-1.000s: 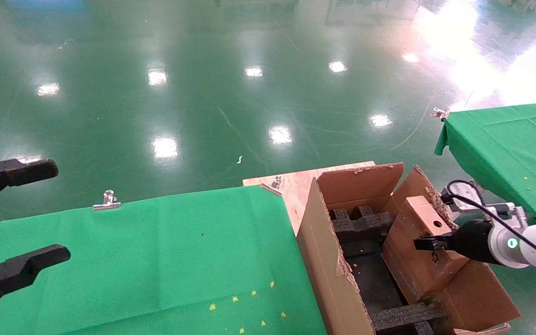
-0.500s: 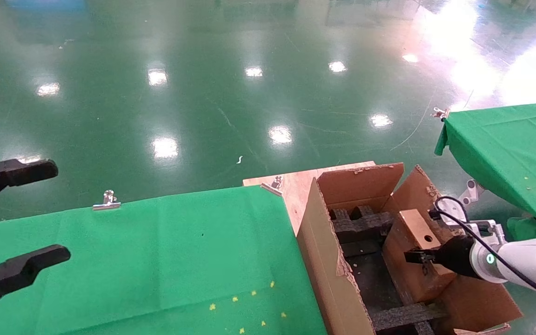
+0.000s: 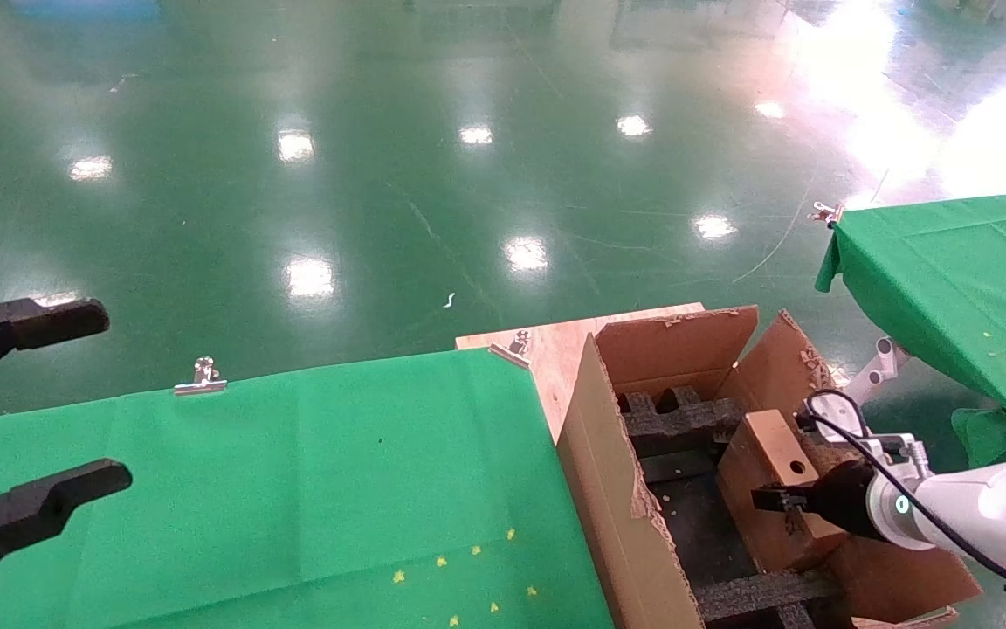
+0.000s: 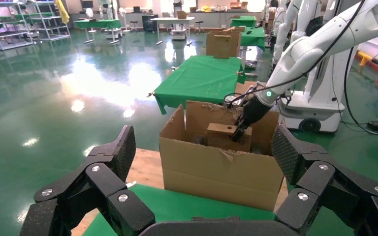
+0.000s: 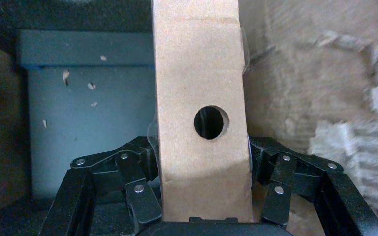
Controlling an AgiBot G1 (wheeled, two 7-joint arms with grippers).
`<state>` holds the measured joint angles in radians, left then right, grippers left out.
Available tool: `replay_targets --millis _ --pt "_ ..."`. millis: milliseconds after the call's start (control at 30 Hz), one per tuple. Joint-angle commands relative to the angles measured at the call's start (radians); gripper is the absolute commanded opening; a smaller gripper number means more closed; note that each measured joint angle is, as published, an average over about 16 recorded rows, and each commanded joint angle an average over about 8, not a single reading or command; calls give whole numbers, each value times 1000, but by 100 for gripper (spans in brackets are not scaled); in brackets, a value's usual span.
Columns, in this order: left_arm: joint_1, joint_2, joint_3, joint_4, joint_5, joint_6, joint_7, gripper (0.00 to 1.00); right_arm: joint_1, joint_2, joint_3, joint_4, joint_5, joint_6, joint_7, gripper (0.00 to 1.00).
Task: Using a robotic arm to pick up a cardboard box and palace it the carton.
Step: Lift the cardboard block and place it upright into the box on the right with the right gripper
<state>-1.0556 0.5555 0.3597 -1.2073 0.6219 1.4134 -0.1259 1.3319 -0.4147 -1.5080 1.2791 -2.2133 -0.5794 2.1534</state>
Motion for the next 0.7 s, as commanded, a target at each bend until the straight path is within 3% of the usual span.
replay_targets --millis 33,400,433,633,700 --pt "0 0 0 0 0 0 0 100 -7 -5 -2 -5 -2 3 4 0" --pt "0 0 0 0 0 0 0 100 -29 -65 -18 -97 13 24 -21 1" --pt "0 0 0 0 0 0 0 100 -29 -69 -19 -103 16 25 -25 7" --pt "0 0 0 0 0 0 0 100 -29 -81 -23 -119 32 26 -40 82" --pt "0 0 0 0 0 0 0 100 -29 -82 -23 -120 35 26 -41 100"
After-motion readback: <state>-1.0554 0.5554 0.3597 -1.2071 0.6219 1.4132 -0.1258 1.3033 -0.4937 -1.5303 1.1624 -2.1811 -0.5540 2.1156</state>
